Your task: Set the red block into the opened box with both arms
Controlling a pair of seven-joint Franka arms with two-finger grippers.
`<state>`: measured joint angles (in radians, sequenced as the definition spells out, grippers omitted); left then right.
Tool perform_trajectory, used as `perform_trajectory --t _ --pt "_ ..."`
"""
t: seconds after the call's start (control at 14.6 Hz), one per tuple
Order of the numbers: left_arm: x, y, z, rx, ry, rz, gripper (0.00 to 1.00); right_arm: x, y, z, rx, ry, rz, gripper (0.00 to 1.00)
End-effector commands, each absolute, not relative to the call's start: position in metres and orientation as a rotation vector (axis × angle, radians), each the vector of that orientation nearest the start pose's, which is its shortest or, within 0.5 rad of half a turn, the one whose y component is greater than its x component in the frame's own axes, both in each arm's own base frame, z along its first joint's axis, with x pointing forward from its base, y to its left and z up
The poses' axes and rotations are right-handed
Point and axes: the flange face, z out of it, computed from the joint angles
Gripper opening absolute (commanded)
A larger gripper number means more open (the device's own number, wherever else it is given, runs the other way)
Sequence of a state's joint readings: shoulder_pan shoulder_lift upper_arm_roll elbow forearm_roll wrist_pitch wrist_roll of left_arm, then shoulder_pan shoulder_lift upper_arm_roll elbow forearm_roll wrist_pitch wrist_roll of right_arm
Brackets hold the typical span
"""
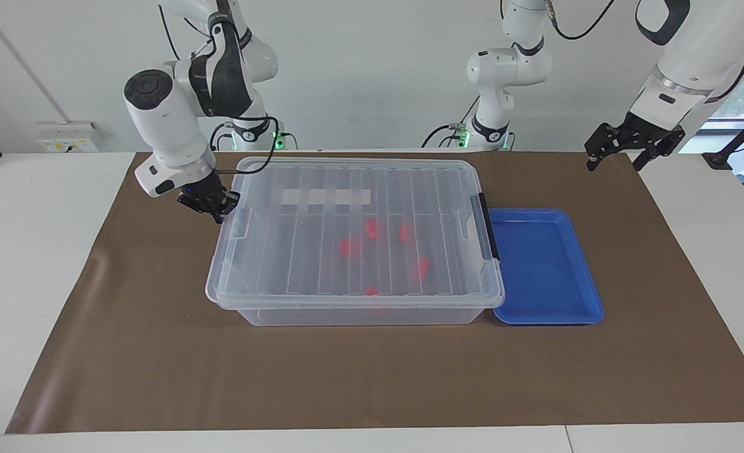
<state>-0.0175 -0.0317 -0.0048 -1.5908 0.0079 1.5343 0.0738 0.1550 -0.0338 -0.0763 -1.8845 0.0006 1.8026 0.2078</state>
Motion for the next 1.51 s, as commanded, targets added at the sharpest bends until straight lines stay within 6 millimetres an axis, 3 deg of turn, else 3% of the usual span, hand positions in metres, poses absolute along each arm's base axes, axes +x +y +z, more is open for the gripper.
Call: perform_trajectory --t 0.0,0.14,0.27,0.34,0.41,1.44 --pt "0.534 -0.008 0.63 -3.114 0.15 0.049 1.0 0.543 0.023 0.578 -3.13 0.267 0.085 0.0" --pt "0.534 -0.008 0.63 -3.114 0.15 0.049 1.0 0.537 0.007 0.611 -3.135 0.308 0.113 0.0" --pt "0.534 -0.008 0.63 -3.114 0.15 0.049 1.0 0.531 -0.021 0.613 -3.107 0.37 0.132 0.05" --pt "0.534 -0.008 0.63 -3.114 0.15 0.049 1.0 0.529 -0.023 0.612 -3.108 0.337 0.144 0.73" --pt "0.534 -0.008 0.63 -3.114 0.15 0.049 1.0 0.527 -0.024 0.613 -3.11 0.3 0.158 1.0" --pt "0.534 -0.008 0.63 -3.114 0.15 0.049 1.0 0.529 -0.04 0.612 -3.112 0.306 0.136 1.0"
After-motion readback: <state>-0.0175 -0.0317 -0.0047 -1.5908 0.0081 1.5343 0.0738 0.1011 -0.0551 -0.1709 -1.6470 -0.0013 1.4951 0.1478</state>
